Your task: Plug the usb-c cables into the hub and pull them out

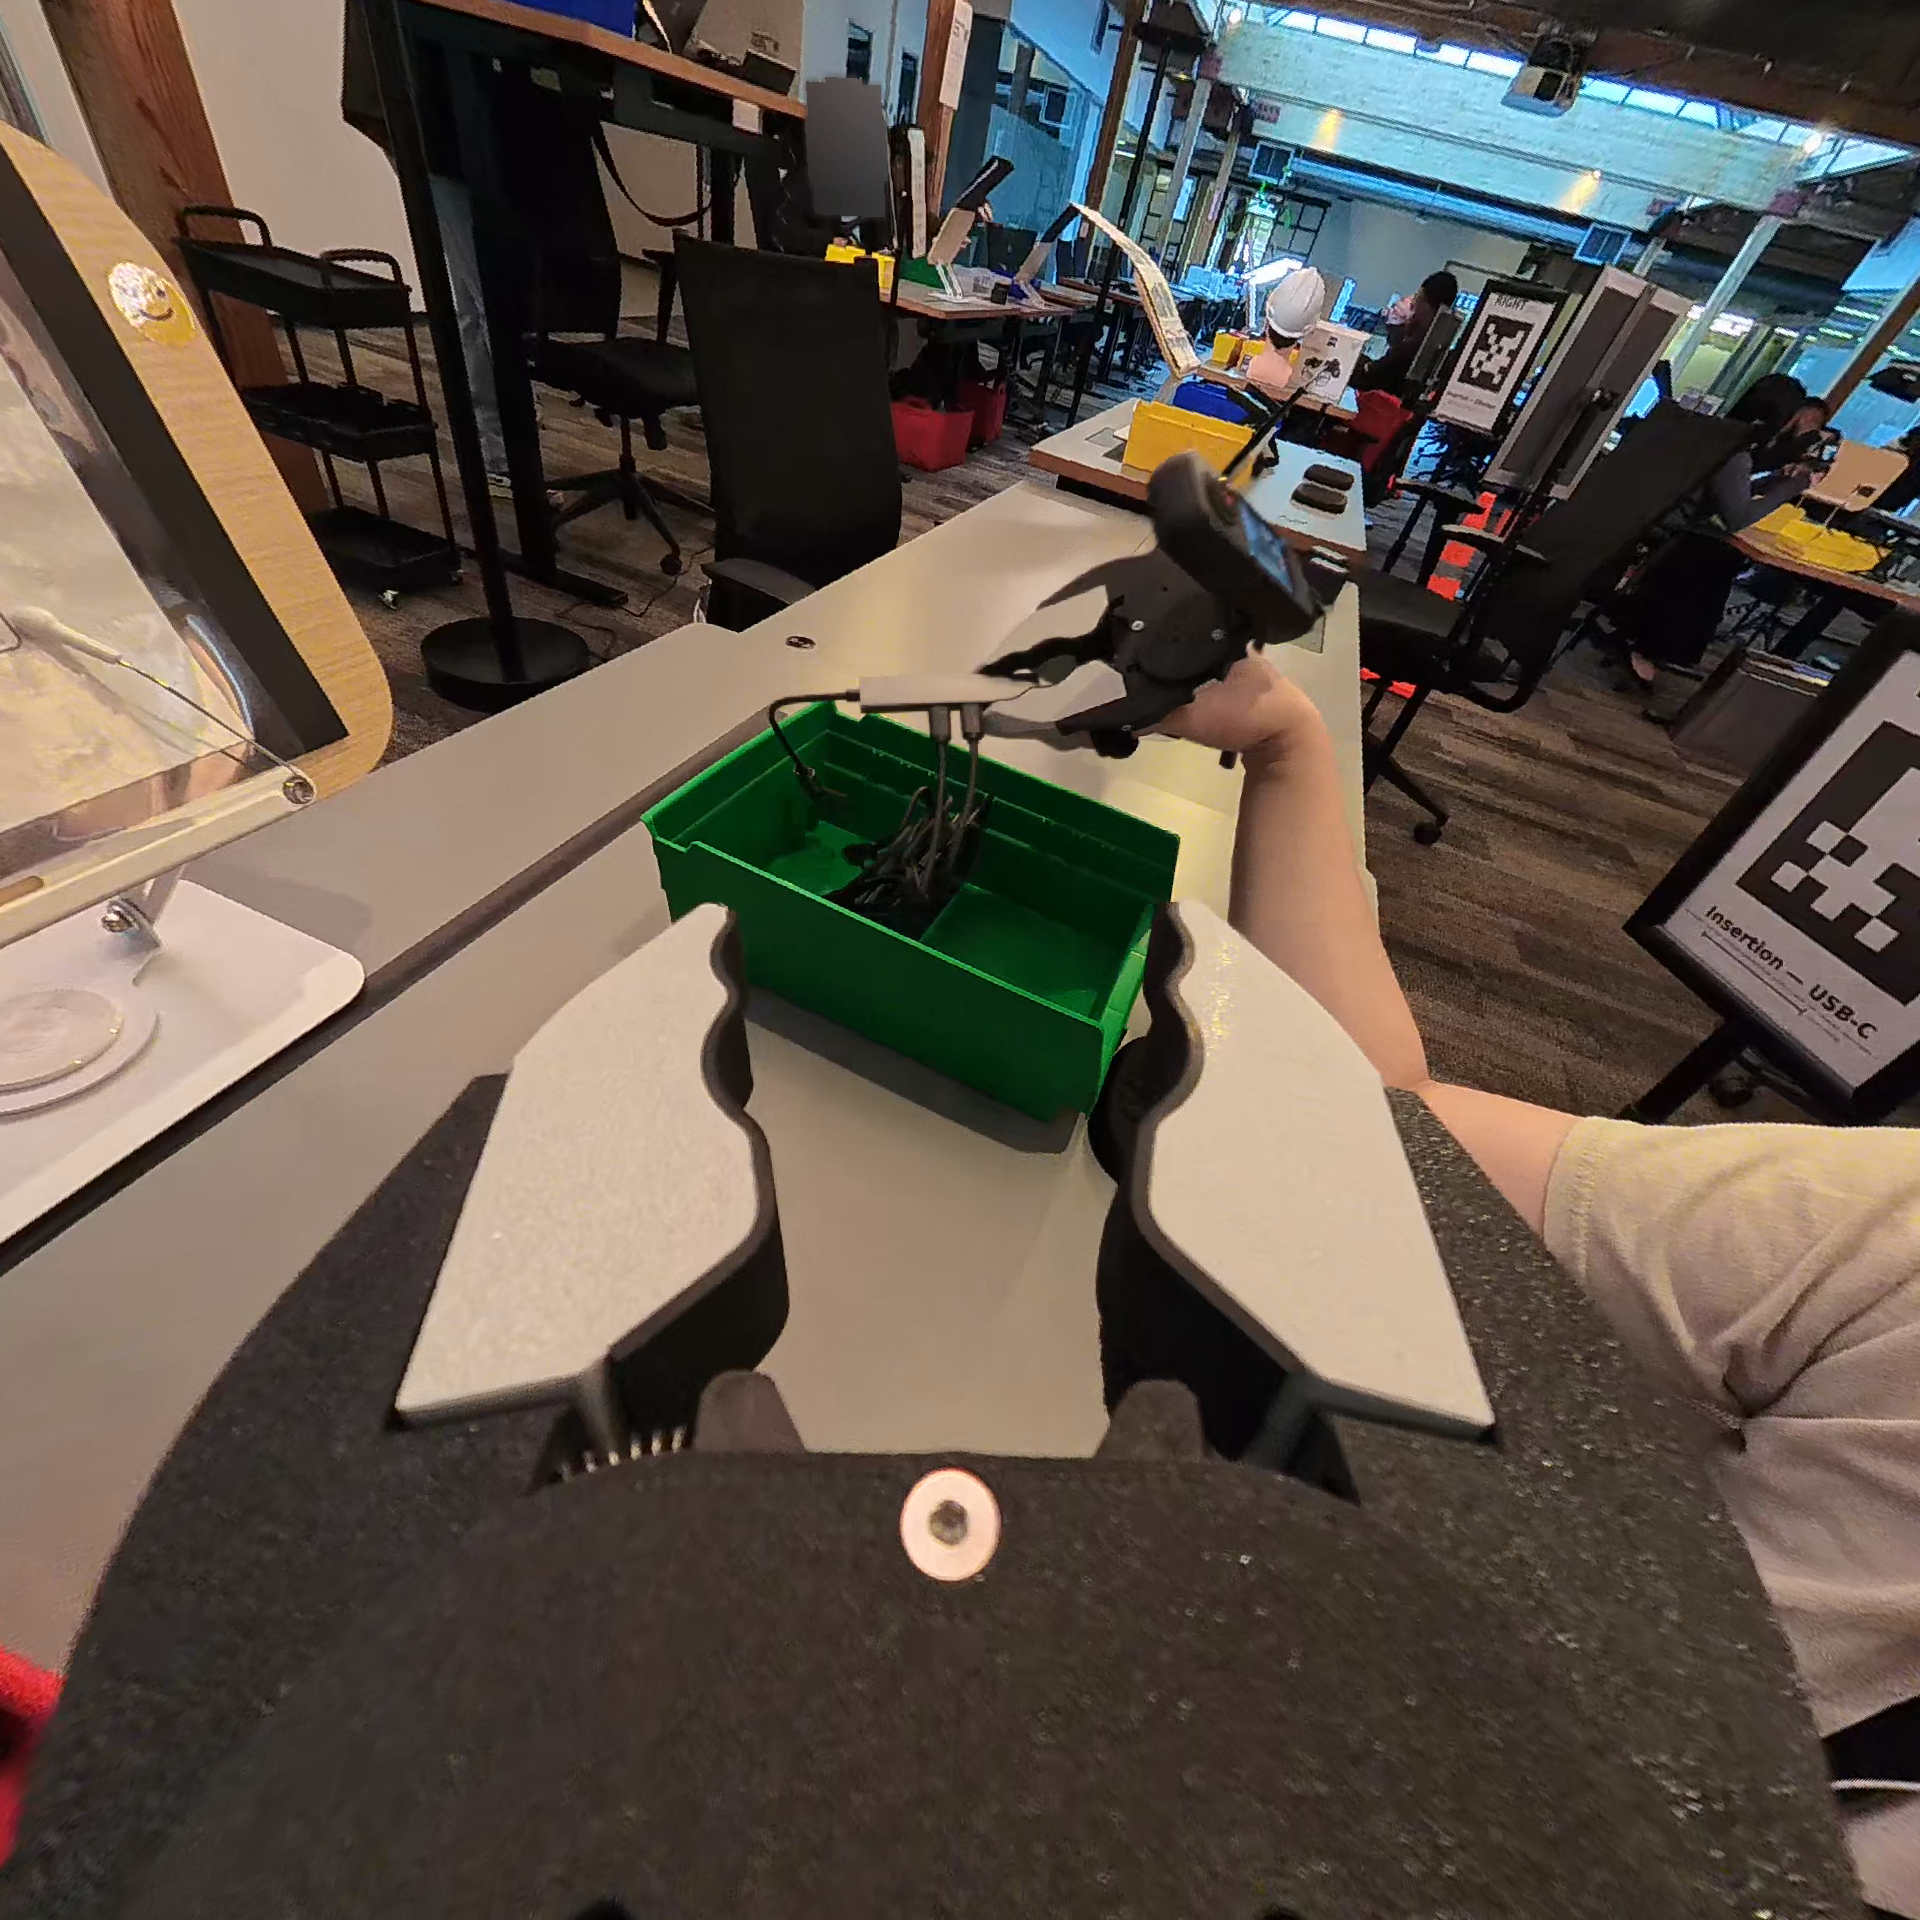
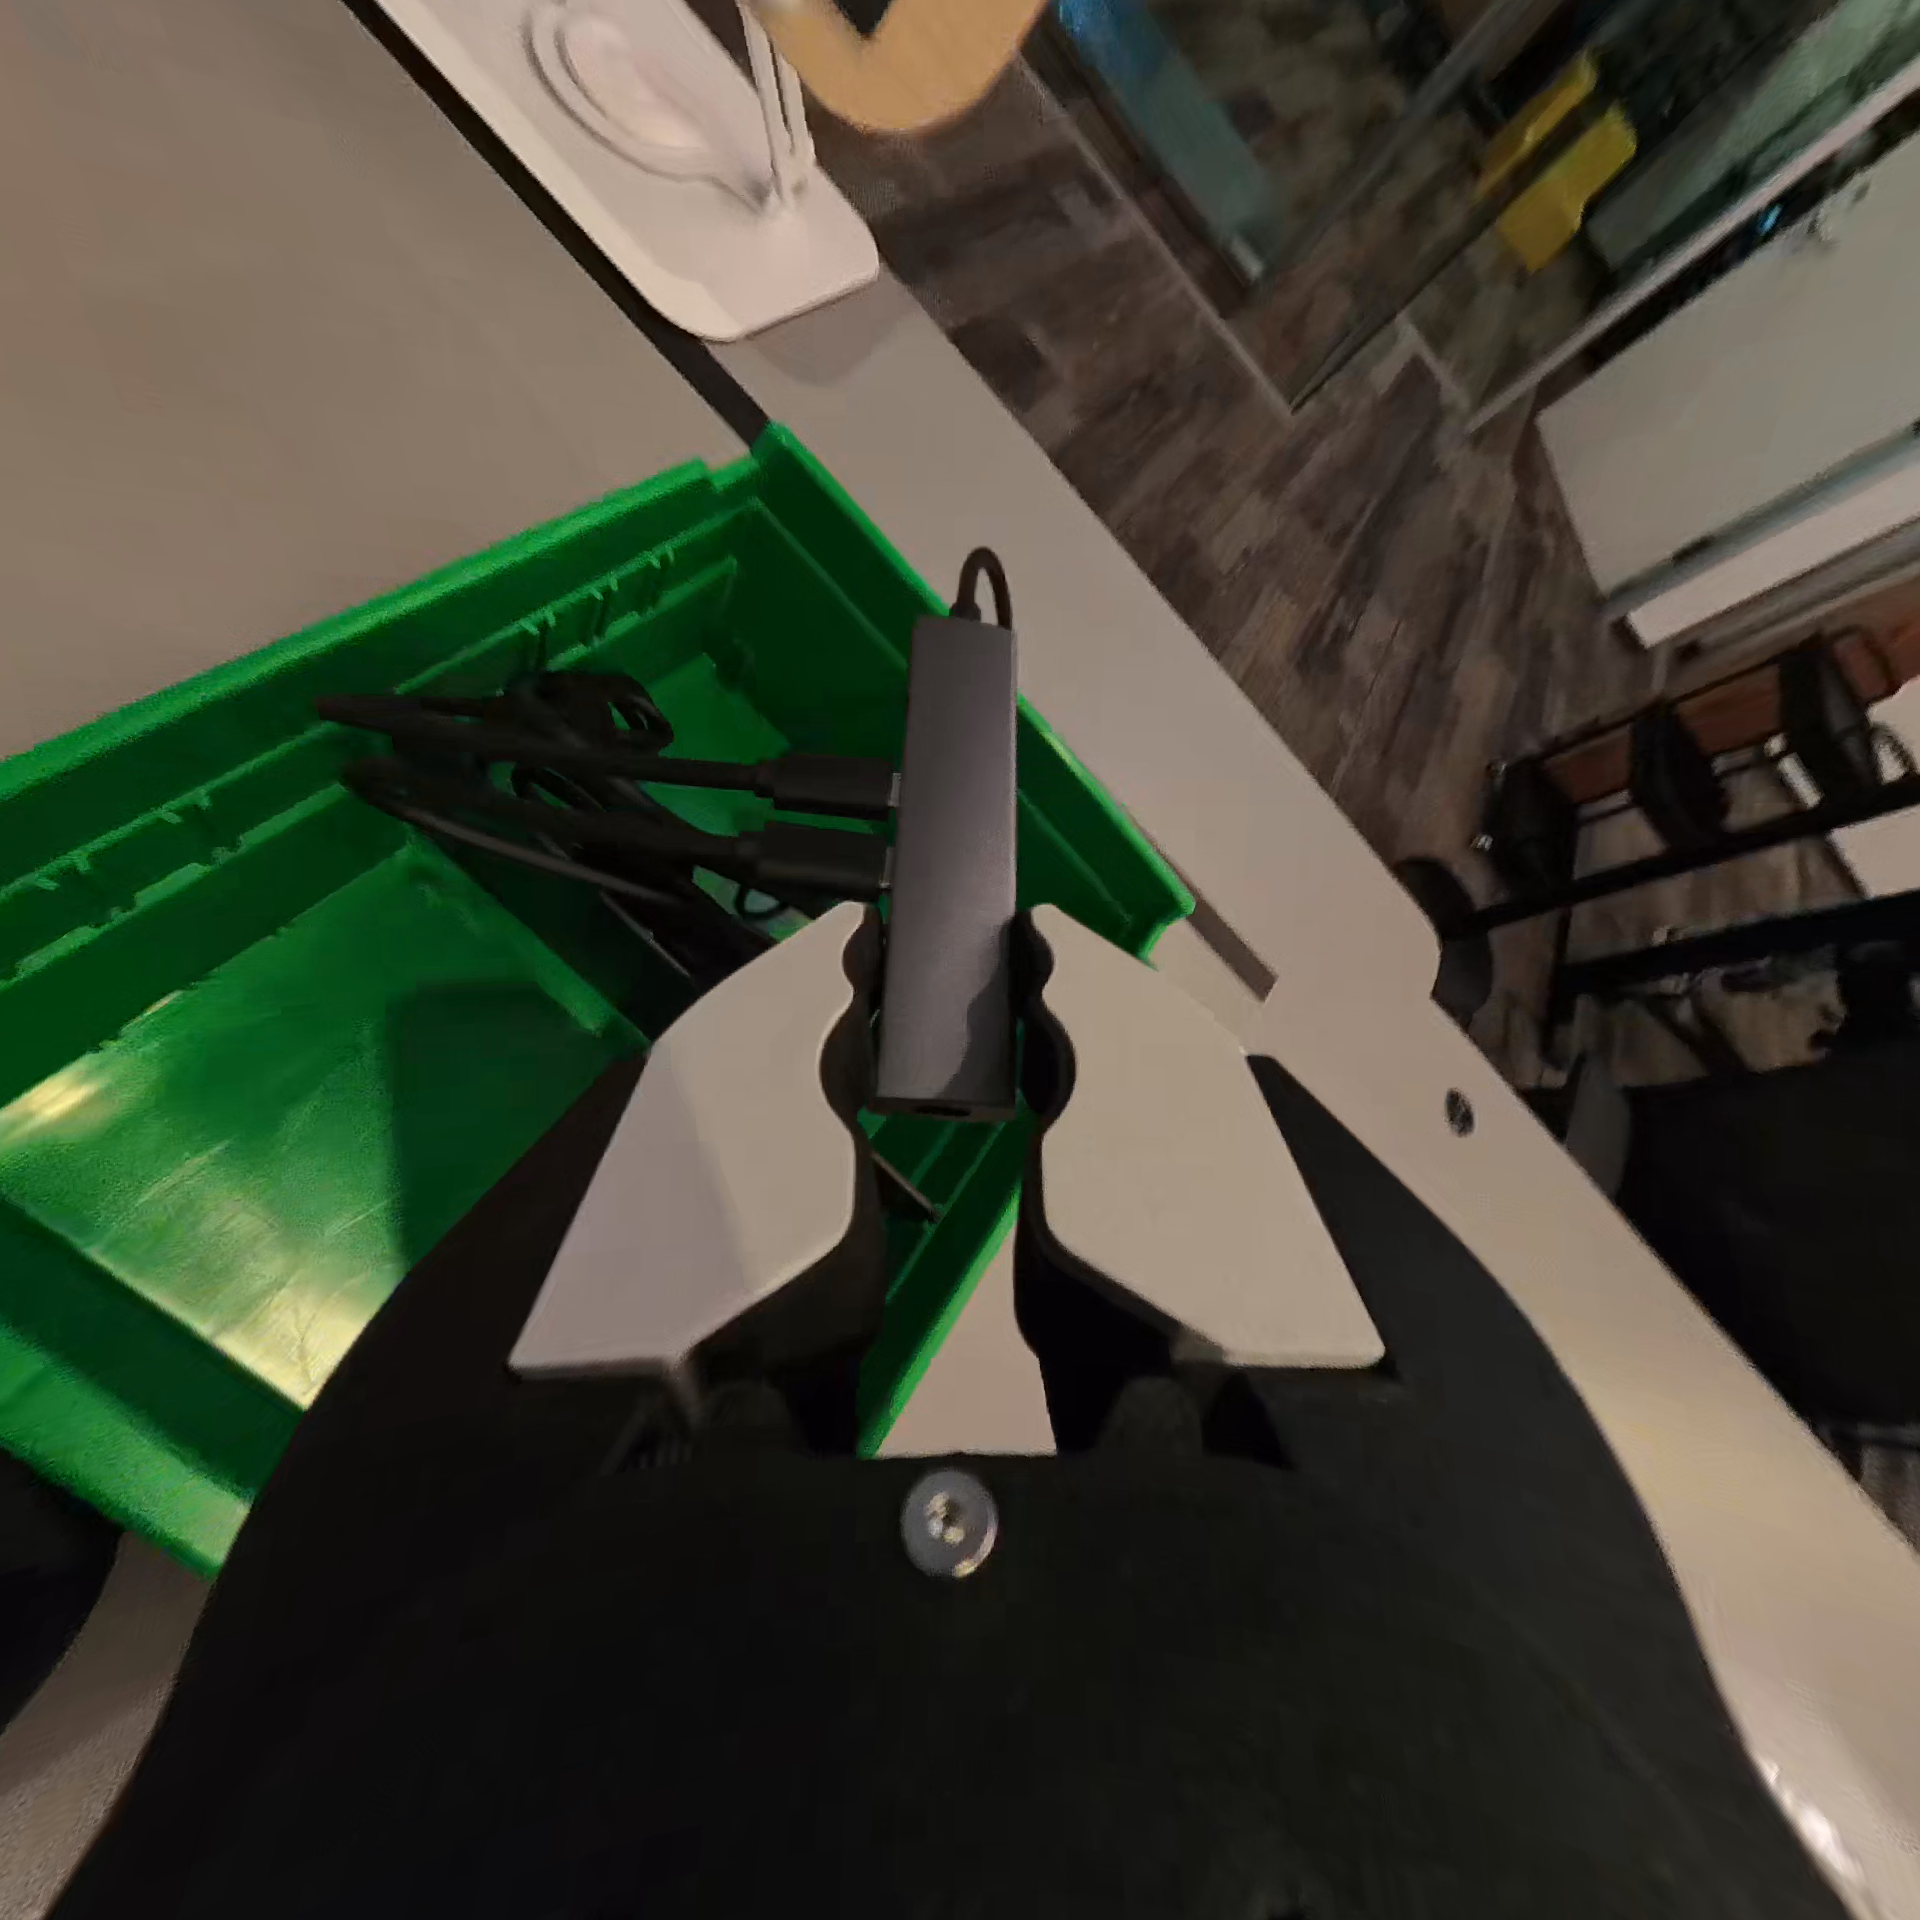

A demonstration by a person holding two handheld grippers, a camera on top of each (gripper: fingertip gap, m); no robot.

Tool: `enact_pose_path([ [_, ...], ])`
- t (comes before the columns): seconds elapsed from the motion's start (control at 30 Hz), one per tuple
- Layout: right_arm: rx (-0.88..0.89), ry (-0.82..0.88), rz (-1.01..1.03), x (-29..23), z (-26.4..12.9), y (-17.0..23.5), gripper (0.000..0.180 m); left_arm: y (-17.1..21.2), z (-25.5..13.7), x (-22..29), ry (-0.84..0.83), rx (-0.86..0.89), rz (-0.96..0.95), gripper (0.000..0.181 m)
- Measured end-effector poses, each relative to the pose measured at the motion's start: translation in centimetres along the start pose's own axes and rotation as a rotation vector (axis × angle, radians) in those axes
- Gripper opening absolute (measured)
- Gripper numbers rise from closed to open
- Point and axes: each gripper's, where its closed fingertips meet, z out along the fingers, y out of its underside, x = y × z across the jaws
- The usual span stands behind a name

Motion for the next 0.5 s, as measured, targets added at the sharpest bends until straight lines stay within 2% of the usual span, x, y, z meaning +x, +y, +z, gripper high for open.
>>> enact_pose_path([
  [0.13,-0.184,0.037,0.086,1.1,2.5,3.3,0.024,0.3,0.3,-0.1,0.006,-0.014,-0.009,0.072],
  [0.37,-0.494,-0.150,0.273,-2.0,6.1,8.6,0.026,0.8,0.8,0.2,0.014,-0.041,-0.005,0.072],
  [0.5,-0.502,-0.138,0.314,-1.8,7.4,8.9,0.026,0.8,0.8,0.2,0.017,-0.046,-0.009,0.071],
])
